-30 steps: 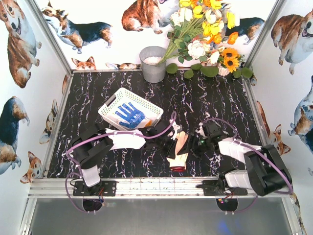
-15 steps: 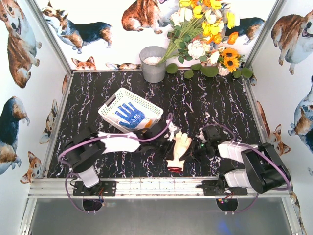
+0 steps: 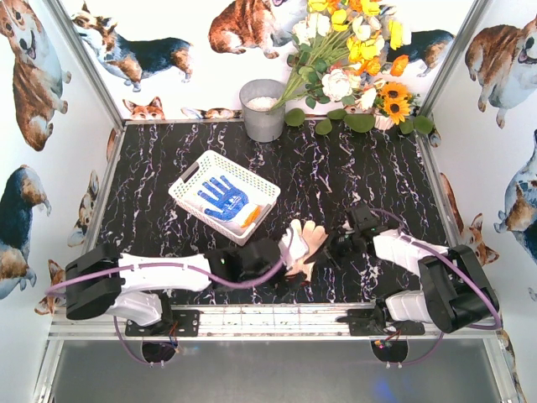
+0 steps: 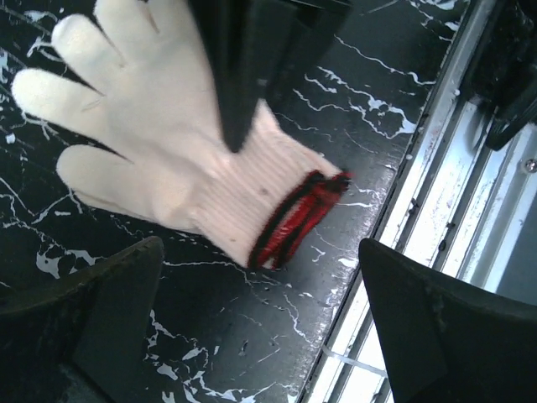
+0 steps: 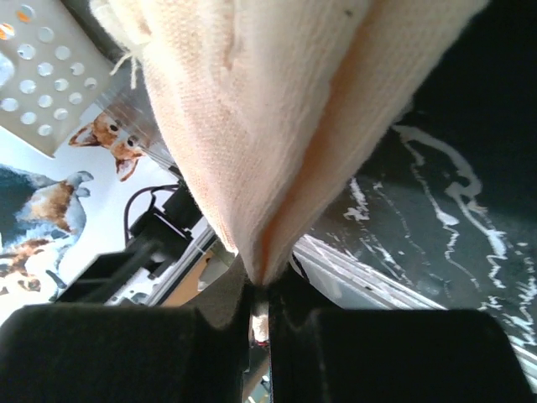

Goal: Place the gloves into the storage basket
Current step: Pick up the glove from the center of the board.

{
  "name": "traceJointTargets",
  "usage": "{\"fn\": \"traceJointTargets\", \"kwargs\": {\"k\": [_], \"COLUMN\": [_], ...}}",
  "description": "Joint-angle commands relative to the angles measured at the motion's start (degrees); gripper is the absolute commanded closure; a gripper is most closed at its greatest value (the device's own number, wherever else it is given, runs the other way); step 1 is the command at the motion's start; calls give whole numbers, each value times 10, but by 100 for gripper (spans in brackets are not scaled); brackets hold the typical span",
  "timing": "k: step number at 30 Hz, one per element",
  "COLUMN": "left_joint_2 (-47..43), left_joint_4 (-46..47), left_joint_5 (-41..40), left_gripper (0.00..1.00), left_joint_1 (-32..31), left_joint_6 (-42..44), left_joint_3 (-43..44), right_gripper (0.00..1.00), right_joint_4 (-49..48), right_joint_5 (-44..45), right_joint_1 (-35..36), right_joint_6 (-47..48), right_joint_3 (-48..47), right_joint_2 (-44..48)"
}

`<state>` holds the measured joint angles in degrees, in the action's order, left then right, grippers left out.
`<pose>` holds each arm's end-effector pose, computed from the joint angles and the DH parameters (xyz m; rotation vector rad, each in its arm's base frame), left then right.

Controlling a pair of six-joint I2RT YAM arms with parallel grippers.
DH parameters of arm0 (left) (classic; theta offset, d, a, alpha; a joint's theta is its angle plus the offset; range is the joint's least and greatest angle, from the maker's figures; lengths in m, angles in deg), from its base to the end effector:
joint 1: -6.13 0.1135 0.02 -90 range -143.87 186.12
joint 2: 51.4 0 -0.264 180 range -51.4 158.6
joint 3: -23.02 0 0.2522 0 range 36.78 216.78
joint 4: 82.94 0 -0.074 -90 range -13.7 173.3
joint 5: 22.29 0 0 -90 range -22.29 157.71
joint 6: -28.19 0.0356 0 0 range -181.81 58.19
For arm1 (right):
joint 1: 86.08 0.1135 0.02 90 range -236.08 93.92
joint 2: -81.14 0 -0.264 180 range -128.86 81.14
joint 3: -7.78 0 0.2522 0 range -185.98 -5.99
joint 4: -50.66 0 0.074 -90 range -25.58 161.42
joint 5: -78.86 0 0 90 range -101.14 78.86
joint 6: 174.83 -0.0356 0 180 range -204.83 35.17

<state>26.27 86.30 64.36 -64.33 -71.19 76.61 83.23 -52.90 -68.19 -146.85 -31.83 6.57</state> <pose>0.0969 -0.2667 0.2059 1.1243 1.9740 -0.7104 0.1782 0.0824 0.1306 -0.8348 -2.6106 -1.1478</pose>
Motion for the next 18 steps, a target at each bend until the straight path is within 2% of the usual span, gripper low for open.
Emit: {"fn": "traceJointTargets", "kwargs": {"k": [1, 6, 11, 14, 16, 18], "left_joint_2": [17, 68, 117, 133, 140, 147], "left_joint_4": [40, 50, 58, 76, 85, 91], "left_joint_5": [-97, -118, -192, -202, -191, -181], "left_gripper": [5, 4, 3, 4, 10, 26], "left_joint_1": [-57, -78, -79, -79, -78, -79], "left_joint_6": [67, 82, 93, 97, 100, 98], "left_joint_3": [-7, 21, 58, 65, 68, 68], "right_gripper": [100, 100, 100, 100, 100, 100], "right_joint_4": [32, 36, 36, 35, 32, 27], "right_joint_5": [-9, -16, -20, -20, -20, -21], "right_joint_1": [0, 0, 0, 0, 0, 0], "right_joint_6": [-29, -41, -42, -43, -46, -52], "right_joint_3": [-47, -56, -55, -53, -52, -51], "right_joint_2": [0, 0, 2, 5, 9, 13]}}
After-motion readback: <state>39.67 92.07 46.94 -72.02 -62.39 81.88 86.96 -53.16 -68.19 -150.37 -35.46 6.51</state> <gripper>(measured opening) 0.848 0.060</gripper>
